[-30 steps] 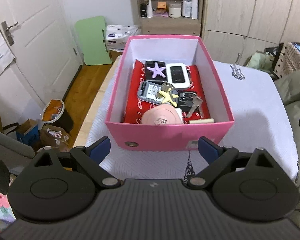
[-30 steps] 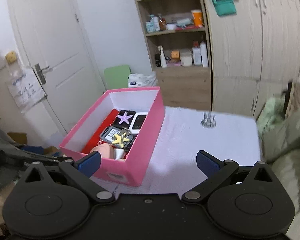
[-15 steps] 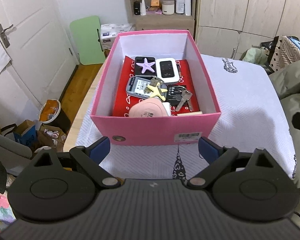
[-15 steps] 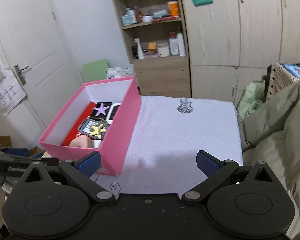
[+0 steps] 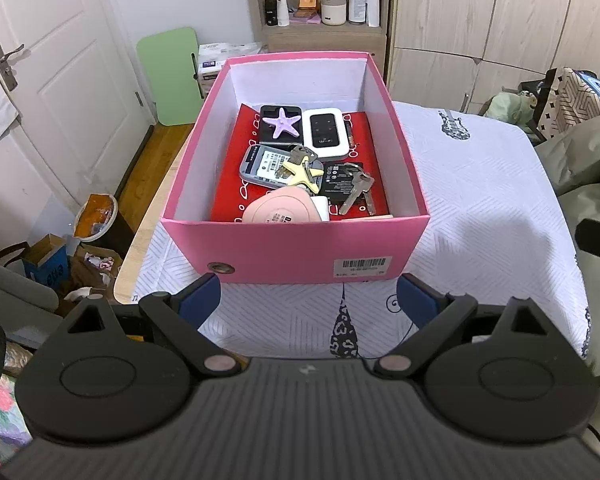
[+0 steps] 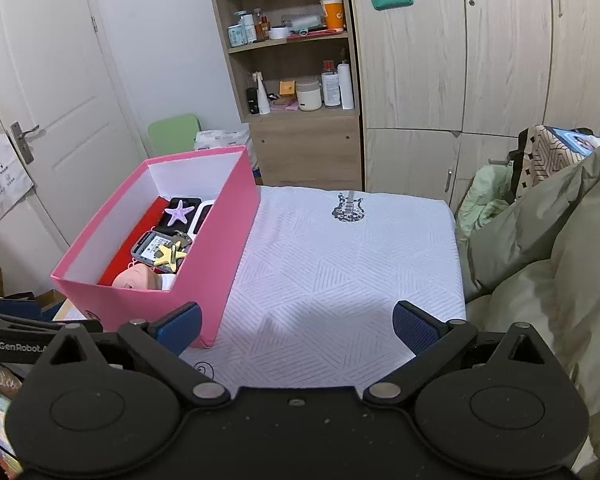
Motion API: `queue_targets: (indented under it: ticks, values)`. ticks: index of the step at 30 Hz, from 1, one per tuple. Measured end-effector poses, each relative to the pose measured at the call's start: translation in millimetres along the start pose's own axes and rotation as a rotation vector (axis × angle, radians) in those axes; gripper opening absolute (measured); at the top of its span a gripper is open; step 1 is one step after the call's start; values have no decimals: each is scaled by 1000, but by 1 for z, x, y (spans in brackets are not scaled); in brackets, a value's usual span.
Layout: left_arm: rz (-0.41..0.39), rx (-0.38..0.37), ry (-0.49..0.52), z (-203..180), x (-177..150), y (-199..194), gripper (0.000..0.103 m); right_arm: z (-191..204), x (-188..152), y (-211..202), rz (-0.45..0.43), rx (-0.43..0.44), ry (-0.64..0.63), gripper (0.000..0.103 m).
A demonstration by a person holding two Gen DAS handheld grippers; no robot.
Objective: Organize rigid objects
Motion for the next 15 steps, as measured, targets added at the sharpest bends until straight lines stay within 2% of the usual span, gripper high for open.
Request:
queue_targets:
  ticks: [15]
  values:
    - [2, -17, 11, -4, -2, 0, 96, 6, -7, -7, -1, -14, -24, 103]
Point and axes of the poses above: each gripper's, at about its wrist camera, not at the fingertips, and y roughly the way its jaws point, z to its left, x to its top, the point moved 6 cm from there along y, roughly the way its jaws point, and after that the axes turned 6 degrees about z, right-handed, at the moved point
